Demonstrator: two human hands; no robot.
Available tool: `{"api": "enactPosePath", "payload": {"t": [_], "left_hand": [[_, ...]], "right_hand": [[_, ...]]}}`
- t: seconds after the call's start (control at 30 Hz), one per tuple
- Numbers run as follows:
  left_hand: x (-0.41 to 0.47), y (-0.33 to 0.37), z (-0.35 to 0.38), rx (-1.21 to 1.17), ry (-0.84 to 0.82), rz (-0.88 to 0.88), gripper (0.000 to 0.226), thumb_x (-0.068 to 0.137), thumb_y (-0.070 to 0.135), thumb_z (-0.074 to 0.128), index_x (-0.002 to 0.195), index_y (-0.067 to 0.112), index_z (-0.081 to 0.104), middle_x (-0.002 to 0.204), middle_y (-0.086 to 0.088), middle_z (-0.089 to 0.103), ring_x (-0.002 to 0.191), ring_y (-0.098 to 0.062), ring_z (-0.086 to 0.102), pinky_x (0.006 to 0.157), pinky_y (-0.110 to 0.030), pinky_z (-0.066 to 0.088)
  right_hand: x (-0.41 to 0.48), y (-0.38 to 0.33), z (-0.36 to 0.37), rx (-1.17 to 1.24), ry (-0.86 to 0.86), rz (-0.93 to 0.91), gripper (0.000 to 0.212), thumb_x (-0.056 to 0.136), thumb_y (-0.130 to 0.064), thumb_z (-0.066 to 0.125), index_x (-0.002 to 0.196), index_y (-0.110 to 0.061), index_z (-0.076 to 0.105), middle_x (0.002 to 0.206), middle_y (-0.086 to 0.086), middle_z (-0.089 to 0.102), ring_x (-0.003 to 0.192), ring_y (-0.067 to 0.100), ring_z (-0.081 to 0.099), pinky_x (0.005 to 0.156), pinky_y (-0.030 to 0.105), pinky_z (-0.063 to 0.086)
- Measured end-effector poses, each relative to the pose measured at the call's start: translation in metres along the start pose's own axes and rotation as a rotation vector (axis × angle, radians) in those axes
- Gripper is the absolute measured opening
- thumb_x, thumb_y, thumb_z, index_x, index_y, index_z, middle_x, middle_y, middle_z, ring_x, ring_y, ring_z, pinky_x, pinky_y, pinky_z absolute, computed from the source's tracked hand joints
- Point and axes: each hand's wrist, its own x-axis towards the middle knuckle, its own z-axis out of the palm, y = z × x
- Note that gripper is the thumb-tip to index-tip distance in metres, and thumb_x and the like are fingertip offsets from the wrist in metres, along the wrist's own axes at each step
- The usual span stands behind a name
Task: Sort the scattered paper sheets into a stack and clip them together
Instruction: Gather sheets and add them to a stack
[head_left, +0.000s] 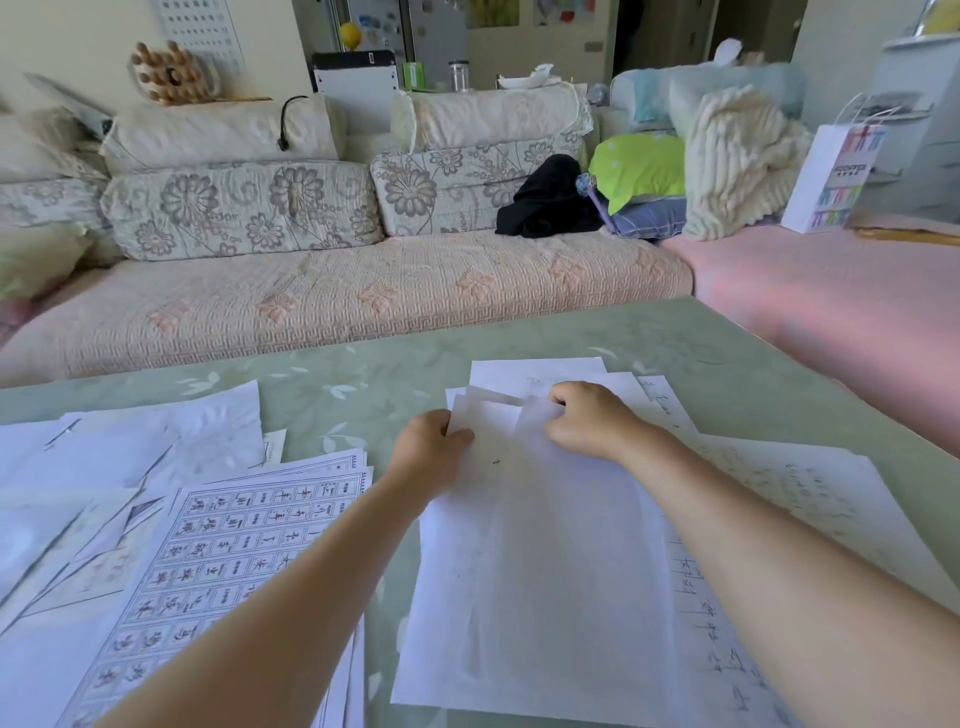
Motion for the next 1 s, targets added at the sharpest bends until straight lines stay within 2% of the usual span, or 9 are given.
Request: {"api": "enactPosePath", "payload": {"t": [0.13, 0.23, 0.37, 0.47, 0.57, 0.73, 0.87, 0.93, 1.0], "left_hand": [[-0.005, -0.006, -0.013, -0.251, -0.076, -0.020, 0.028, 0.092, 0.042, 0.061, 0.088, 0.015, 0.057, 0.080, 0.004, 0.059, 0.073, -0.014, 0.057, 0.061, -0.026, 0.043], [-0.005, -0.016, -0.026, -0.301, -0.195, -0.076, 0.070, 0.059, 0.063, 0.085, 0.113, 0.025, 0.063, 0.106, 0.002, 0.071, 0.097, -0.018, 0.069, 0.087, -0.045, 0.056], [-0.014, -0.023, -0.046, -0.228, -0.147, -0.119, 0.072, 0.052, 0.034, 0.093, 0.114, 0.020, 0.057, 0.104, -0.006, 0.067, 0.092, -0.026, 0.068, 0.078, -0.046, 0.059], [-0.023, -0.027, -0.063, -0.157, 0.004, -0.127, 0.062, 0.066, 0.019, 0.088, 0.112, 0.017, 0.047, 0.102, -0.004, 0.058, 0.089, -0.025, 0.061, 0.073, -0.038, 0.057], [-0.035, -0.036, -0.087, -0.155, 0.105, -0.124, 0.058, 0.069, 0.016, 0.086, 0.110, 0.016, 0.045, 0.100, -0.005, 0.058, 0.088, -0.026, 0.060, 0.075, -0.039, 0.056], [-0.066, -0.063, -0.133, -0.190, 0.202, -0.119, 0.049, 0.076, 0.016, 0.081, 0.106, 0.017, 0.043, 0.091, 0.001, 0.054, 0.073, -0.010, 0.051, 0.054, -0.027, 0.040], [-0.091, -0.094, -0.168, -0.301, 0.305, -0.183, 0.051, 0.073, 0.014, 0.082, 0.109, 0.015, 0.047, 0.096, -0.005, 0.060, 0.080, -0.020, 0.059, 0.059, -0.030, 0.049], [-0.103, -0.111, -0.183, -0.395, 0.351, -0.236, 0.053, 0.070, 0.013, 0.084, 0.111, 0.013, 0.051, 0.099, -0.008, 0.063, 0.084, -0.024, 0.063, 0.063, -0.035, 0.054], [-0.112, -0.128, -0.196, -0.498, 0.326, -0.279, 0.062, 0.057, 0.017, 0.089, 0.110, 0.010, 0.057, 0.101, -0.012, 0.068, 0.087, -0.030, 0.068, 0.073, -0.046, 0.059]], "right_hand": [[0.001, -0.023, 0.006, 0.094, 0.068, -0.049, 0.022, 0.078, -0.006, 0.048, 0.066, -0.023, 0.041, 0.072, -0.009, 0.048, 0.071, 0.018, 0.046, 0.054, 0.028, 0.031], [0.003, -0.041, 0.011, 0.147, 0.139, -0.104, 0.017, 0.079, -0.006, 0.050, 0.081, -0.023, 0.053, 0.084, -0.008, 0.058, 0.083, 0.020, 0.054, 0.061, 0.028, 0.038], [0.001, -0.062, 0.020, 0.310, 0.140, -0.142, 0.025, 0.081, -0.007, 0.056, 0.100, -0.023, 0.062, 0.089, -0.008, 0.060, 0.084, 0.016, 0.056, 0.056, 0.019, 0.039], [0.000, -0.073, 0.025, 0.284, 0.124, -0.156, 0.048, 0.080, -0.019, 0.070, 0.126, -0.027, 0.060, 0.120, -0.006, 0.059, 0.116, 0.017, 0.052, 0.089, 0.023, 0.046], [-0.007, -0.083, 0.025, 0.157, 0.180, -0.086, 0.075, 0.078, -0.036, 0.074, 0.145, -0.029, 0.042, 0.146, -0.002, 0.044, 0.139, 0.021, 0.030, 0.111, 0.032, 0.029], [-0.025, -0.098, 0.034, -0.025, 0.005, 0.115, 0.103, 0.075, -0.053, 0.072, 0.155, -0.022, 0.015, 0.153, 0.005, 0.025, 0.143, 0.028, 0.020, 0.111, 0.044, 0.031], [-0.045, -0.123, 0.043, 0.242, -0.047, 0.201, 0.098, 0.081, -0.041, 0.073, 0.154, -0.016, 0.012, 0.147, 0.010, 0.037, 0.134, 0.030, 0.039, 0.094, 0.033, 0.040], [-0.055, -0.138, 0.049, 0.415, -0.107, 0.269, 0.093, 0.082, -0.033, 0.074, 0.153, -0.013, 0.018, 0.144, 0.008, 0.042, 0.127, 0.027, 0.048, 0.084, 0.029, 0.042], [-0.065, -0.149, 0.058, 0.494, -0.136, 0.302, 0.072, 0.076, -0.025, 0.078, 0.138, -0.007, 0.045, 0.128, 0.007, 0.058, 0.110, 0.025, 0.060, 0.078, 0.029, 0.053]]}}
